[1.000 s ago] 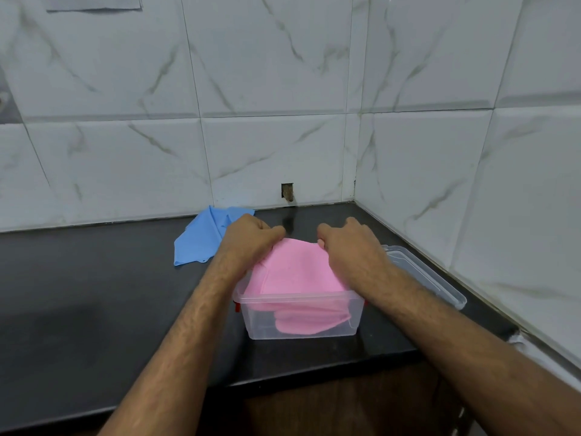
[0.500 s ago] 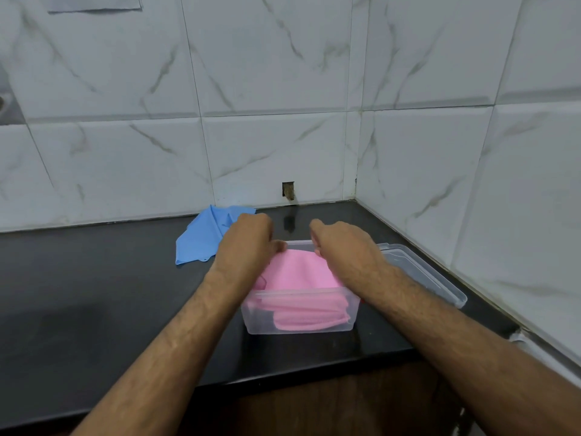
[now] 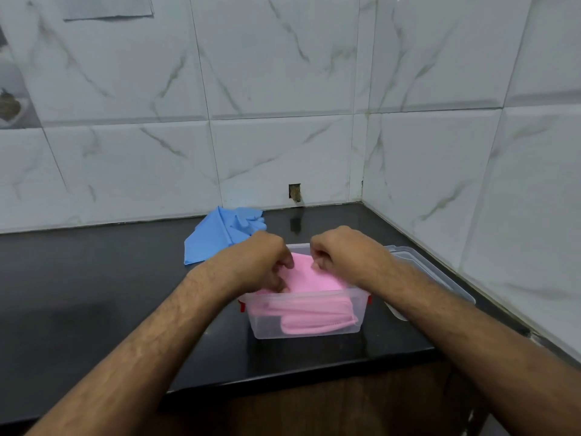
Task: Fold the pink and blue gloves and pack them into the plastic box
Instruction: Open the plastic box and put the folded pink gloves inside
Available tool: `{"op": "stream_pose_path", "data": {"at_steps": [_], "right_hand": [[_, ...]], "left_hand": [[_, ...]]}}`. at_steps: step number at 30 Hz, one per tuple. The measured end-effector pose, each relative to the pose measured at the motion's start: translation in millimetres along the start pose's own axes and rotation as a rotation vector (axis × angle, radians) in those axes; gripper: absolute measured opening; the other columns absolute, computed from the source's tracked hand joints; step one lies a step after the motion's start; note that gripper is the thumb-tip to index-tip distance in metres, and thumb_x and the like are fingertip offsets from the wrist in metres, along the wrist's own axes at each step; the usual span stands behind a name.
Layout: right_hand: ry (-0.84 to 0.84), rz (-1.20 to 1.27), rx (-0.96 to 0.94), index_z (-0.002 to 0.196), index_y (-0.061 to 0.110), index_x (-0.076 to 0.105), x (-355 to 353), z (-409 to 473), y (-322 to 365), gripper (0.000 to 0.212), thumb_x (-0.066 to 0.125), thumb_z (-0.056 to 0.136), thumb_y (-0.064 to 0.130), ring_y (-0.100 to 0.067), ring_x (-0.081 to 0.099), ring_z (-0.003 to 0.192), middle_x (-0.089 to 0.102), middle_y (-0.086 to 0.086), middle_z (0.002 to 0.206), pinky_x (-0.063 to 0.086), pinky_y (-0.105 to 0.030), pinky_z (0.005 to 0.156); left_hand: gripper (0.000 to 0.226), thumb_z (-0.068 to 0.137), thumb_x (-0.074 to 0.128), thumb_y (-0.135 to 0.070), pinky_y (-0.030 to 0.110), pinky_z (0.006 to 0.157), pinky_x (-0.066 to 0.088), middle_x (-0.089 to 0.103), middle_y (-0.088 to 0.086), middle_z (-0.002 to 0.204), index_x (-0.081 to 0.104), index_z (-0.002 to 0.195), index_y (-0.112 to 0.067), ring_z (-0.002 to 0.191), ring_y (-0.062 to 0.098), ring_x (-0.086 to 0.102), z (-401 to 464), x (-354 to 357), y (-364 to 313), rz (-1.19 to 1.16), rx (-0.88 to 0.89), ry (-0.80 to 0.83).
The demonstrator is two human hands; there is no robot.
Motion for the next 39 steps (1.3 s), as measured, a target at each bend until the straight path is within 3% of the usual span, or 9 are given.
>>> {"op": "stream_pose_path", "data": {"at_steps": [6,11,13,18,24,29,32,37,39], "right_hand": [[0.370,-0.174,-0.112,0.127,0.025,0.061,-11.6,-2.7,-0.9,0.055,0.077,0.081,0.051,-0.017,0.058,0.101,0.057,0.005,0.117,0.052,-0.035,0.090],[0.513,-0.141,-0.233,0.100,0.029,0.067,-17.9,-1.8,4.4,0.019,0.078,0.085,0.032,-0.014,0.059,0.081,0.063,0.012,0.087,0.050,-0.030,0.071],[0.580,-0.097,-0.269,0.098,0.028,0.070,-17.4,-2.0,5.2,0.010,0.073,0.089,0.024,-0.012,0.061,0.077,0.070,0.010,0.086,0.053,-0.032,0.073],[0.712,-0.083,-0.312,0.095,0.027,0.070,-9.8,0.5,9.1,0.011,0.070,0.092,0.016,-0.006,0.058,0.071,0.069,0.010,0.086,0.052,-0.025,0.070],[0.751,-0.053,-0.314,0.113,0.019,0.071,-2.6,2.8,12.2,0.021,0.068,0.093,0.012,-0.005,0.062,0.079,0.072,0.006,0.099,0.047,-0.016,0.068],[0.834,-0.006,-0.291,0.090,0.039,0.061,-4.3,1.2,12.9,0.024,0.070,0.092,0.017,-0.008,0.062,0.084,0.070,0.011,0.095,0.049,-0.023,0.076],[0.929,-0.099,-0.250,0.103,0.037,0.063,-2.0,4.6,15.5,0.023,0.073,0.091,0.020,-0.004,0.059,0.085,0.065,0.018,0.091,0.047,-0.023,0.078],[0.939,-0.276,-0.238,0.130,0.023,0.062,4.3,8.5,27.8,0.035,0.068,0.095,0.019,-0.014,0.055,0.096,0.060,0.007,0.105,0.043,-0.025,0.080],[0.907,-0.282,-0.251,0.129,0.022,0.063,0.9,6.3,28.9,0.032,0.065,0.097,0.020,-0.009,0.054,0.088,0.059,0.009,0.101,0.042,-0.023,0.077]], "left_hand": [[0.057,0.087,0.079,-0.024,0.026,0.094,0.053,0.060,0.000,0.123,0.060,0.139,-0.016,0.106,0.014,0.062,3.8,4.9,5.2,-0.005,0.021,0.055],[0.037,0.090,0.076,-0.029,0.021,0.087,0.049,0.063,-0.004,0.110,0.070,0.125,-0.017,0.098,0.012,0.062,4.8,9.3,8.8,-0.051,0.029,0.005],[0.027,0.093,0.073,-0.026,0.020,0.082,0.045,0.065,-0.007,0.103,0.075,0.119,-0.017,0.094,0.011,0.061,5.5,10.4,11.8,-0.074,0.029,-0.019],[0.016,0.090,0.074,-0.010,0.022,0.079,0.051,0.073,0.000,0.100,0.075,0.105,-0.012,0.087,0.013,0.065,15.2,16.4,13.9,-0.089,0.004,-0.021],[0.025,0.082,0.082,-0.011,0.015,0.054,0.033,0.052,-0.015,0.074,0.061,0.087,-0.025,0.064,0.005,0.050,22.7,21.3,16.4,-0.032,0.015,-0.052],[0.027,0.087,0.065,-0.004,0.020,0.056,0.035,0.057,-0.013,0.080,0.059,0.088,-0.030,0.076,0.010,0.055,25.7,20.9,9.5,0.090,0.033,-0.057],[0.019,0.085,0.072,-0.015,0.021,0.059,0.037,0.054,-0.018,0.075,0.063,0.091,-0.030,0.071,0.005,0.053,25.9,19.0,4.7,0.078,0.075,-0.013],[0.004,0.094,0.067,-0.026,0.025,0.071,0.045,0.059,-0.016,0.079,0.068,0.097,-0.025,0.076,0.008,0.058,25.2,18.0,1.6,-0.003,0.078,-0.003],[0.013,0.099,0.062,-0.034,0.021,0.067,0.041,0.057,-0.014,0.075,0.067,0.092,-0.023,0.070,0.007,0.055,23.7,17.0,2.4,-0.053,0.065,-0.019]]}}
Point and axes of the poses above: each hand's wrist, its own z-axis towards the middle knuckle, its own x-axis out of the palm, y = z × x, the point moved 3 cm from there along z, towards the middle knuckle
